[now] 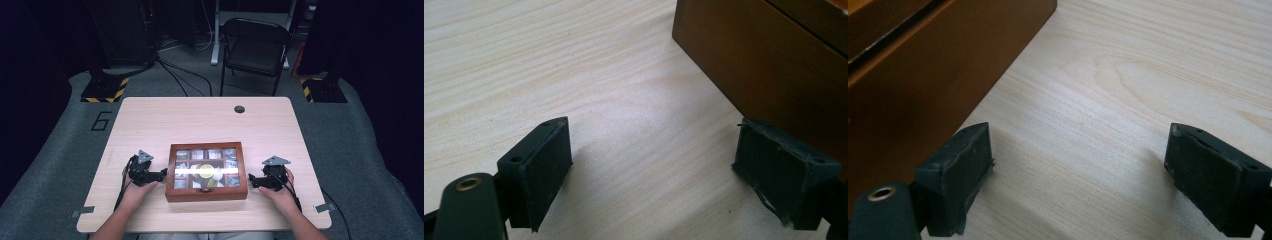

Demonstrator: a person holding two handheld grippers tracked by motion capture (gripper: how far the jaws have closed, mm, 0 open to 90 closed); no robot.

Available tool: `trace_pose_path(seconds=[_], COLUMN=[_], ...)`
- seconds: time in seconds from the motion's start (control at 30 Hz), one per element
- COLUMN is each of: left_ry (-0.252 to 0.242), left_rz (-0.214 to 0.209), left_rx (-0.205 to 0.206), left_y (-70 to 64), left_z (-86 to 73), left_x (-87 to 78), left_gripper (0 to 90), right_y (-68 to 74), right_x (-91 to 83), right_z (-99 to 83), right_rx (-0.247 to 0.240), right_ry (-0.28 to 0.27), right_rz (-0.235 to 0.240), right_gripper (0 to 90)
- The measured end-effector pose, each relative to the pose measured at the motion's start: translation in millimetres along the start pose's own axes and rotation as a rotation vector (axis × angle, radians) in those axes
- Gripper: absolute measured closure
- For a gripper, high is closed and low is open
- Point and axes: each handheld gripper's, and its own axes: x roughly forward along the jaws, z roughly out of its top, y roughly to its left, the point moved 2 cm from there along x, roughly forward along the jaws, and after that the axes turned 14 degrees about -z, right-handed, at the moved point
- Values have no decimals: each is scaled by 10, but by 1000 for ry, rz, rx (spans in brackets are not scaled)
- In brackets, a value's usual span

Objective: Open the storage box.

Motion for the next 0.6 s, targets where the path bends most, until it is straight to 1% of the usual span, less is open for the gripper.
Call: trace_pose_path(seconds=[0.07,0.13,0.23,0.47,0.57,0.6], left_ry=[1,7,7,5,9,6], left_rz=[0,-1,-1,0,-4,1], left_rx=[1,2,2,3,0,0], left_y=[1,1,1,4,5,2], left_z=[0,1,0,1,2,1], left_x=[-1,-5,-6,-6,-11,-8], left_gripper=[148,148,148,152,155,155], right_y=[-4,3,3,4,-9,-8], right_x=[0,3,4,4,3,3], right_z=[-1,2,3,4,-1,0], right_rx=[-5,9,11,13,6,7], right_ry=[0,4,7,7,2,2], right_rz=[0,-6,-10,-10,-4,-5], right_gripper=[110,96,93,94,104,104])
